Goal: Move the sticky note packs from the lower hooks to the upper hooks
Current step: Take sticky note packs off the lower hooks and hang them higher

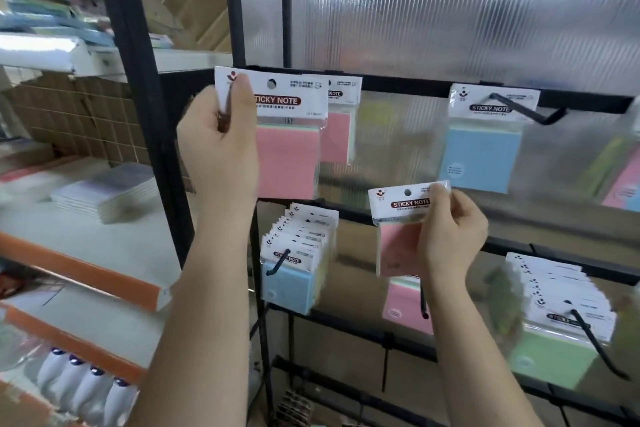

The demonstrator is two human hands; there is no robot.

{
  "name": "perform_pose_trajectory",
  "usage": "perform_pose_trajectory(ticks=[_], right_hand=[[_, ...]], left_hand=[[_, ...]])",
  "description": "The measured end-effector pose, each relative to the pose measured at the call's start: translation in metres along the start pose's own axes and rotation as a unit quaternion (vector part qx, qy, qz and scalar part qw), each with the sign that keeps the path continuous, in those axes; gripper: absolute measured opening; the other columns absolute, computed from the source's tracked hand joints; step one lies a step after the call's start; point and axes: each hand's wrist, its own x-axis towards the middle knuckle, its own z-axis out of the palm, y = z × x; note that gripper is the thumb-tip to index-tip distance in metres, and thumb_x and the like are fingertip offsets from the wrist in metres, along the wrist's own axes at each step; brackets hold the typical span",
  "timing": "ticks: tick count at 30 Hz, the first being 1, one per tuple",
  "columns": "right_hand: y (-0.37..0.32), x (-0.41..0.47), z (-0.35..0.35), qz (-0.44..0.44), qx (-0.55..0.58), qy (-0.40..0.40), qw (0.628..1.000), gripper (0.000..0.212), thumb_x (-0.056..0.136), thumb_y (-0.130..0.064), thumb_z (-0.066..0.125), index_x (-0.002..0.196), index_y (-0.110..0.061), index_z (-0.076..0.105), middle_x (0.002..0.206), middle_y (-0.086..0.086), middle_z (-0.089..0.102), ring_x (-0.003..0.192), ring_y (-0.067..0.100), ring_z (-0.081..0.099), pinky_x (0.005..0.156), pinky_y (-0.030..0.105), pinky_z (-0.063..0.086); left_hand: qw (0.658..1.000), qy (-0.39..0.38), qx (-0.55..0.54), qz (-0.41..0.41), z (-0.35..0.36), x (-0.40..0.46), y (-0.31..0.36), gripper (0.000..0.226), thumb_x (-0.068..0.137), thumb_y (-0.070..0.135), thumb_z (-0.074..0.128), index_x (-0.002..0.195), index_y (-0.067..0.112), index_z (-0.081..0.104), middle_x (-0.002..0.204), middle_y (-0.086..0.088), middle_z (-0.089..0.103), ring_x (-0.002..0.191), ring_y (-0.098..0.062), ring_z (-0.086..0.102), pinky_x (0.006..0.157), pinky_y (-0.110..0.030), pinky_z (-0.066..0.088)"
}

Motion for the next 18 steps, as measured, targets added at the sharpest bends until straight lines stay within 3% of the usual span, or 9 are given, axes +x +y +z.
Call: perform_pose_trajectory(ticks=[6, 11, 14, 16, 18], right_hand=[[-0.008, -0.008, 0.002, -0.007, -0.016, 0.034, 0.999, 0.044, 0.095, -0.021, 0.05, 0.058, -0.002, 0.036, 0.053, -0.003, 0.028, 0.054, 0.008, 0.023, 0.053, 0.031, 0.022], [-0.017, -0.012, 0.004, -0.019, -0.017, 0.067, 0.997, 0.043, 0.094, -0.022, 0.05, 0.062, 0.006, 0.041, 0.056, 0.006, 0.036, 0.057, 0.011, 0.03, 0.056, 0.032, 0.025], [-0.02, -0.02, 0.005, -0.021, -0.033, 0.075, 0.996, 0.044, 0.094, -0.022, 0.05, 0.065, 0.009, 0.043, 0.057, 0.006, 0.039, 0.056, 0.01, 0.031, 0.055, 0.031, 0.026], [-0.022, -0.025, 0.005, -0.02, -0.042, 0.081, 0.996, 0.044, 0.094, -0.022, 0.051, 0.061, 0.004, 0.042, 0.053, 0.0, 0.038, 0.053, 0.007, 0.029, 0.053, 0.027, 0.025], [-0.022, -0.029, 0.005, -0.02, -0.049, 0.088, 0.995, 0.043, 0.094, -0.021, 0.051, 0.056, -0.004, 0.04, 0.048, -0.007, 0.036, 0.048, 0.005, 0.029, 0.05, 0.022, 0.025]], left_hand=[[0.999, -0.025, -0.03, -0.01, 0.005, 0.013, -0.006, 0.031, 0.096, 0.029, 0.051, 0.066, 0.029, 0.051, 0.062, 0.024, 0.061, 0.068, 0.005, 0.064, 0.058, -0.013, 0.048], [0.998, -0.051, -0.035, 0.003, 0.005, 0.019, -0.008, 0.034, 0.095, 0.027, 0.051, 0.061, 0.022, 0.048, 0.066, 0.007, 0.06, 0.063, -0.001, 0.06, 0.057, -0.019, 0.048], [0.997, -0.071, -0.025, 0.009, 0.003, 0.021, -0.012, 0.035, 0.094, 0.029, 0.05, 0.062, 0.018, 0.047, 0.072, -0.017, 0.062, 0.071, -0.028, 0.062, 0.064, -0.039, 0.049], [0.996, -0.093, -0.02, -0.001, 0.005, 0.023, -0.017, 0.037, 0.095, 0.03, 0.05, 0.061, 0.017, 0.044, 0.073, -0.02, 0.06, 0.07, -0.03, 0.059, 0.061, -0.036, 0.046], [0.993, -0.12, -0.013, -0.017, 0.009, 0.024, -0.022, 0.039, 0.096, 0.031, 0.05, 0.063, 0.01, 0.047, 0.07, -0.018, 0.057, 0.062, -0.022, 0.054, 0.056, -0.027, 0.04]])
